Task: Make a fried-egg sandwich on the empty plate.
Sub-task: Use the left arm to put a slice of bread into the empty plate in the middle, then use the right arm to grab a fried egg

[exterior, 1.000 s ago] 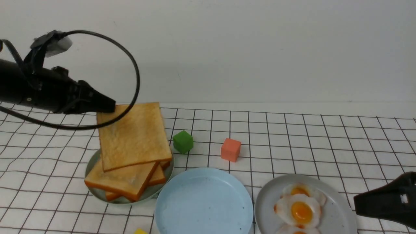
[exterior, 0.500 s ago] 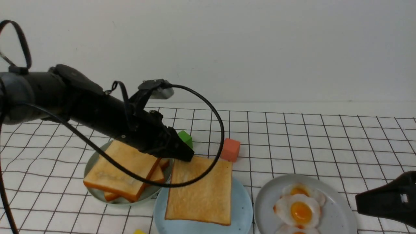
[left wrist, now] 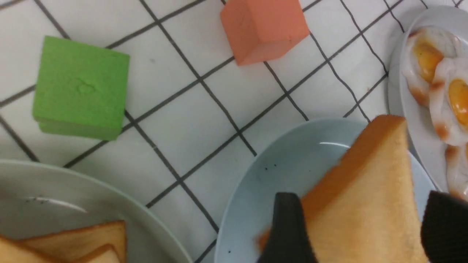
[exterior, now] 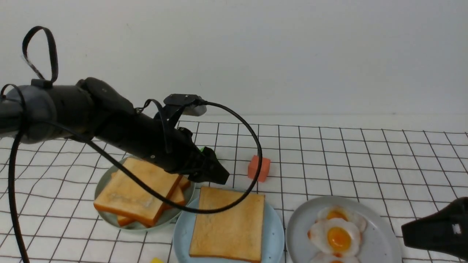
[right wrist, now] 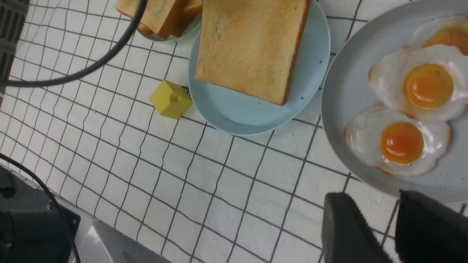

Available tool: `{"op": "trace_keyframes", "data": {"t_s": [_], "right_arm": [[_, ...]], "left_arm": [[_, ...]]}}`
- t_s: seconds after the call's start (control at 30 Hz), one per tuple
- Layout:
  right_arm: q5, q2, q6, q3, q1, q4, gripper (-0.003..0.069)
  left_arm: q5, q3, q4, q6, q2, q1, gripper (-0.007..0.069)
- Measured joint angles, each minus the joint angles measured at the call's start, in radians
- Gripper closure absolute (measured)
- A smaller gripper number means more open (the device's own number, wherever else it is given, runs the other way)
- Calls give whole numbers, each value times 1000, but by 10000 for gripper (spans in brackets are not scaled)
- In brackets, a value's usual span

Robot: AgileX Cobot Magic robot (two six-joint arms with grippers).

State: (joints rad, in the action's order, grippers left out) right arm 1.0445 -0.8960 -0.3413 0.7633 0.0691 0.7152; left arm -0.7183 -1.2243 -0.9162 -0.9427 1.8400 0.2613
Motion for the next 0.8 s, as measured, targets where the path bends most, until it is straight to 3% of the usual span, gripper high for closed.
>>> {"op": "trace_keyframes", "data": {"t_s": [0.03, 0.13, 0.3, 0.37, 0.4, 0.5, 0.53, 0.67, 0.8], "right_arm": [[3, 0, 0, 0, 0, 2, 418], [-10, 0, 2, 0, 0, -7, 418], [-94, -2, 101, -25, 0, -89, 412], [-131, -16, 169, -39, 0, -137, 404], [-131, -19, 175, -41, 0, -137, 403], [-196, -104, 235, -42, 0, -157, 382], [-201, -110, 237, -42, 0, -156, 382], [-301, -255, 244, -42, 0, -127, 363], [-375, -404, 241, -42, 0, -95, 358]], "left_arm": [[17, 0, 41, 35, -35, 0, 53], [15, 0, 118, 105, -119, 0, 9], [-100, 0, 243, 279, -323, 0, 40], [-159, 11, 266, 352, -416, 0, 109], [-163, 14, 266, 357, -425, 0, 109], [-205, 123, 266, 403, -573, 0, 298], [-205, 123, 265, 404, -581, 0, 310], [-200, 312, 251, 411, -741, 0, 576], [-181, 443, 250, 410, -833, 0, 638]]}}
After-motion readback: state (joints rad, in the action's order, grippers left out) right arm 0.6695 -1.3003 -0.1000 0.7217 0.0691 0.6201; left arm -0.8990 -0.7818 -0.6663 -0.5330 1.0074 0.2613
